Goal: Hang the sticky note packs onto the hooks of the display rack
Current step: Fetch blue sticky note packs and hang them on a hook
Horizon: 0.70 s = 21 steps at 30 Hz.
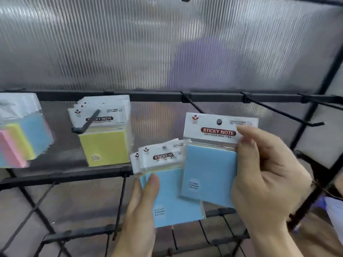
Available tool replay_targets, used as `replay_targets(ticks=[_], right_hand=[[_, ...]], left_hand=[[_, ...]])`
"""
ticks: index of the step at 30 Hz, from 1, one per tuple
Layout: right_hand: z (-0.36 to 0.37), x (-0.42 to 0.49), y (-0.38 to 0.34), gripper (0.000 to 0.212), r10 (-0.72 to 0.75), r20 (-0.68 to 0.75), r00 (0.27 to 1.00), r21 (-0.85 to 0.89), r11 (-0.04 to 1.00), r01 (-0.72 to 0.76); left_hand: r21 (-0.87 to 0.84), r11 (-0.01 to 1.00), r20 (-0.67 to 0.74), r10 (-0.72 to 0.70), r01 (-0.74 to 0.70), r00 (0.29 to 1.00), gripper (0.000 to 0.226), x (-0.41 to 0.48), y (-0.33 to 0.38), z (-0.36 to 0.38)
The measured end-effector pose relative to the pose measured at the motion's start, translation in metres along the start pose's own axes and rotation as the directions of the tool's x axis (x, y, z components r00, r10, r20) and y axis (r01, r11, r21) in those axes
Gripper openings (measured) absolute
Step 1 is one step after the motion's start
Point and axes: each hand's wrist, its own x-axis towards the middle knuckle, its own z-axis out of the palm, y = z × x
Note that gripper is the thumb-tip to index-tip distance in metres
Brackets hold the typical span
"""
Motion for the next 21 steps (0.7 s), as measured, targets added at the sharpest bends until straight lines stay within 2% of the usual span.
replay_targets(ticks=[4,9,14,16,19,21], right_hand=[[-0.005,0.008,0.013,0.031,0.009,0.041,0.999,0.041,0.999,-0.011],[-0.008,0.010,0.022,0.033,0.012,0.085,0.996,0.074,0.997,-0.018],[0.000,0.012,0.034,0.026,0.040,0.149,0.988,0.090,0.994,-0.054],[0.006,0.013,0.042,0.025,0.046,0.184,0.982,0.077,0.995,-0.061],[0.020,0.018,0.059,0.028,0.052,0.204,0.977,0.049,0.997,-0.064],[0.032,0.022,0.071,0.030,0.031,0.217,0.976,0.026,0.999,-0.037]], left_hand=[[-0.021,0.998,-0.076,0.051,-0.053,0.996,0.070,-0.001,-0.001,0.009],[0.001,0.994,-0.184,0.109,-0.111,0.977,0.049,-0.003,-0.004,0.012],[0.062,0.992,-0.262,0.124,-0.112,0.957,0.040,-0.006,-0.007,0.008],[0.077,0.988,-0.295,0.151,-0.134,0.943,0.027,-0.005,-0.009,0.005],[0.121,0.980,-0.311,0.189,-0.159,0.931,0.031,-0.005,-0.008,0.000],[0.151,0.973,-0.315,0.215,-0.175,0.925,0.045,-0.006,-0.006,-0.001]])
